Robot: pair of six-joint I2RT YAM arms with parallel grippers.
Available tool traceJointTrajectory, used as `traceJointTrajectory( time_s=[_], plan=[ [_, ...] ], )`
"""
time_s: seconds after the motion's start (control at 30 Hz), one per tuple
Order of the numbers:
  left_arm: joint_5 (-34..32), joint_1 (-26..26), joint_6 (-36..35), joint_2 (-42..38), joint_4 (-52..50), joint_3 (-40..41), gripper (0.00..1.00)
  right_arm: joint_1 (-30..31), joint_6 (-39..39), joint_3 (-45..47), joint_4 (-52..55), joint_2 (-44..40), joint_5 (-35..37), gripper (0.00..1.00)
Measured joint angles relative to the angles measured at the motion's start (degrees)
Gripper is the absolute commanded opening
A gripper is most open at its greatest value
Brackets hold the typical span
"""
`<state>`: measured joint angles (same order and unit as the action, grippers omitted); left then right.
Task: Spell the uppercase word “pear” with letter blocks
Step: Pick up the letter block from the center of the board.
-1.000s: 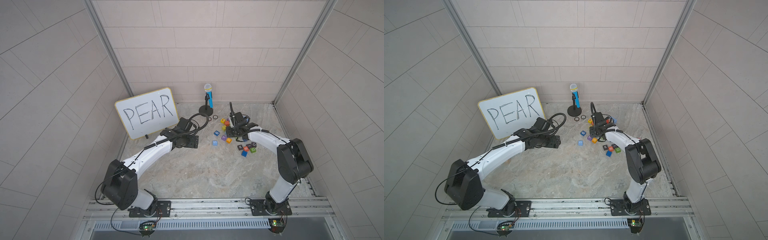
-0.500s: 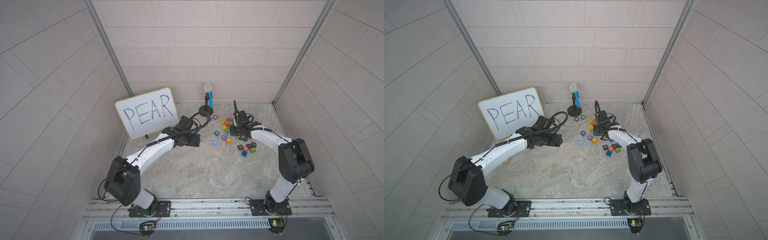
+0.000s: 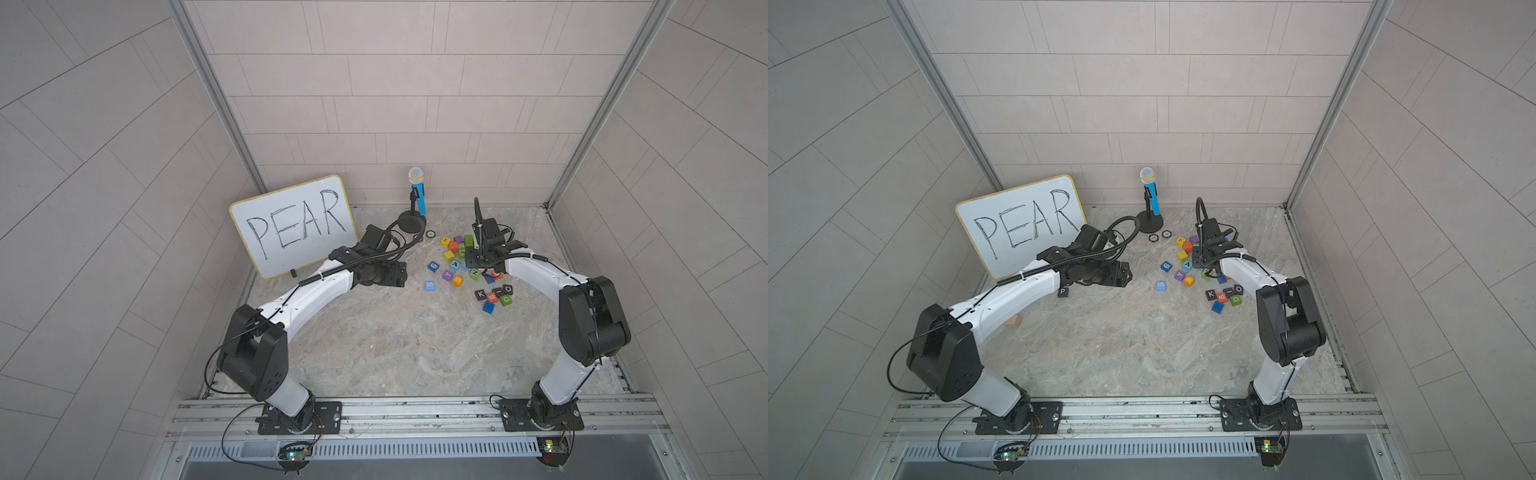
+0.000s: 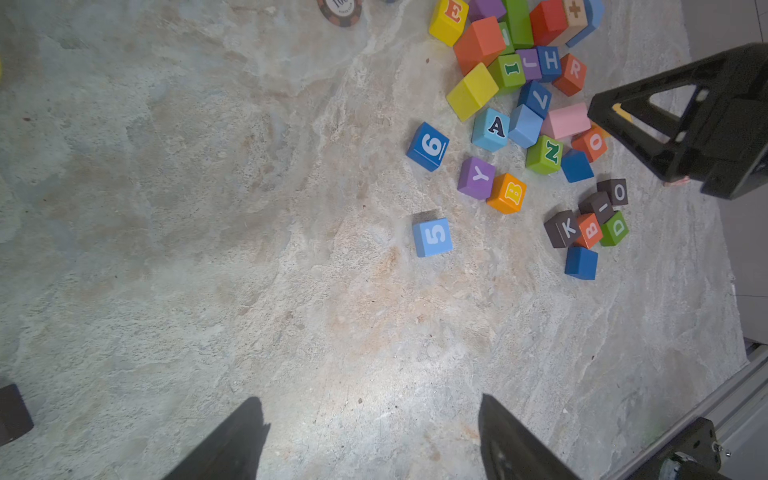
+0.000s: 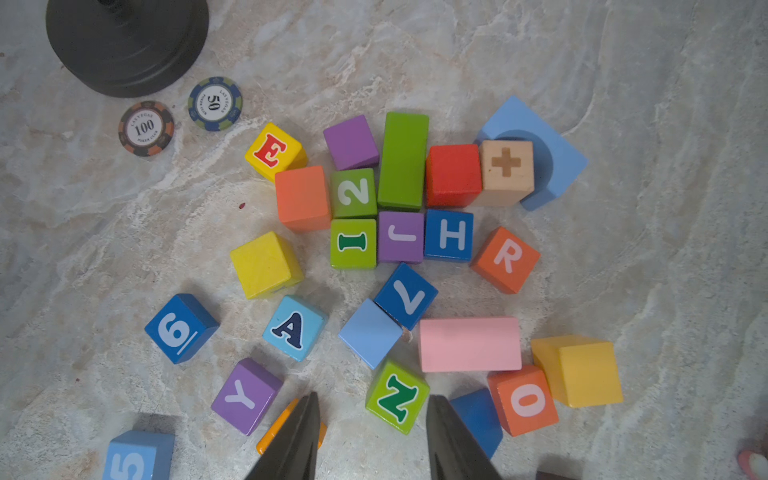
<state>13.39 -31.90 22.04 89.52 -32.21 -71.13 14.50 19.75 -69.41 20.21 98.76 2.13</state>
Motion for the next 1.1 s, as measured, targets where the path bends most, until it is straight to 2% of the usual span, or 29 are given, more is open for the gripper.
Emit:
traceJointTrajectory(
  time_s=[0.37, 0.57, 0.8, 1.1],
  plan=[
    [2.1, 0.0, 0.0, 0.0, 0.0, 0.0, 0.84, 0.5, 1.1, 5.0, 0.5, -6.6, -4.9, 0.46],
    [2.7, 0.0, -0.1, 0.1, 0.4, 0.0, 0.84, 0.9, 1.5, 6.9, 0.7, -7.1, -6.9, 0.47],
    [4.4, 0.0, 0.5, 3.6, 2.4, -0.9, 0.84, 0.3, 2.5, 7.0, -2.2, -7.1, -5.7, 0.49],
    [5.1, -0.1, 0.6, 8.3, 3.2, -4.7, 0.83, -5.3, 4.5, 2.7, -8.5, -3.1, -3.5, 0.49]
  ],
)
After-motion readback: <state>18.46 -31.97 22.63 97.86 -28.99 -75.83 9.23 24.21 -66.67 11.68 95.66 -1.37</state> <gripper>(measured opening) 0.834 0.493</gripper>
